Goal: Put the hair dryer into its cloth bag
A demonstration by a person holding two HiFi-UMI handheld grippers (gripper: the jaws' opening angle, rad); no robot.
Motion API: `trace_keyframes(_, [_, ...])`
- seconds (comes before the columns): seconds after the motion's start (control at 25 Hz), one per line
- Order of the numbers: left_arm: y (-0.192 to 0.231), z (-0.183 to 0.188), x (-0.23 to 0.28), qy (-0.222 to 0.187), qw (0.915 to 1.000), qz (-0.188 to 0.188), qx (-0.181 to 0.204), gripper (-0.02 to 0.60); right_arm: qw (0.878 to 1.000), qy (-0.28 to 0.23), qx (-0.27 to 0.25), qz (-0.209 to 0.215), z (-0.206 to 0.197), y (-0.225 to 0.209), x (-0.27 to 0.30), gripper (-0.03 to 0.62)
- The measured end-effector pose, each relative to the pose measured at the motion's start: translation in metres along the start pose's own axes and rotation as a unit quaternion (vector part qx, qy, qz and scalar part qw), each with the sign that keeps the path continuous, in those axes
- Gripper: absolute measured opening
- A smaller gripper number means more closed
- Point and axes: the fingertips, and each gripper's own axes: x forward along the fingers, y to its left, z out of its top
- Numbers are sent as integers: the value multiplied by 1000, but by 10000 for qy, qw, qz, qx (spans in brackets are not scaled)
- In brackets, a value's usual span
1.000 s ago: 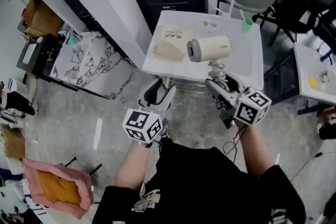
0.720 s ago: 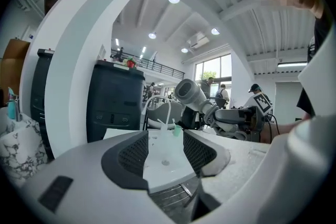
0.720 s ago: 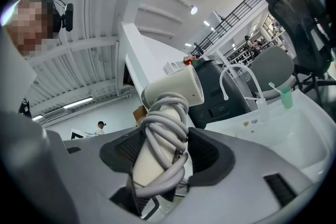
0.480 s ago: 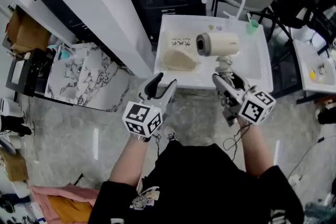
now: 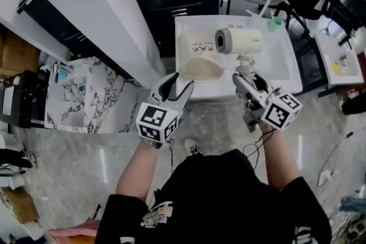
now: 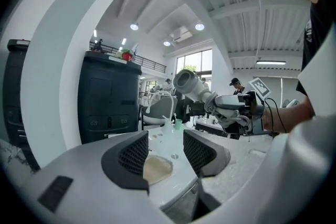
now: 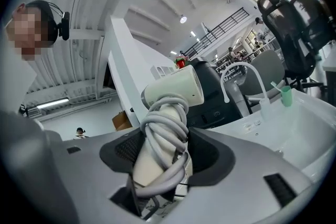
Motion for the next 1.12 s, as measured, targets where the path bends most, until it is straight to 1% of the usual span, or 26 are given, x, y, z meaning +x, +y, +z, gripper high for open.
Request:
trace_keyframes(0.12, [14,-5,6,131,9996,-152,189,196,9998,-9,84,-193,-6,-1,12,258])
trace_keyframes(0.28, [27,-13,15,304,9981,-328,424,196,9995,-21,82,-294,-8,1,25,258])
trace_keyframes(0.4, [35,-16,24,404,9965,-402,606,196,9993,-27,81,-363,-8,-1,31,258])
trace_keyframes(0.48, [39,-19,30,525,9946,-417,792,197,9991,-24,85,-408,-8,-4,34,258])
trace_keyframes(0.68, [43,-42,52,926,9863,-492,1276,202,9988,8,159,-473,-12,-17,37,258])
trace_keyframes(0.92, [47,-78,86,1413,9775,-645,1430,212,9986,162,231,-439,-20,-36,44,258])
trace_keyframes(1.04, [50,-92,108,1638,9703,-664,1649,212,9983,266,299,-428,-25,-51,45,258])
trace_keyframes(1.12, [53,-101,123,1772,9666,-664,1729,212,9979,350,363,-416,-29,-62,47,258])
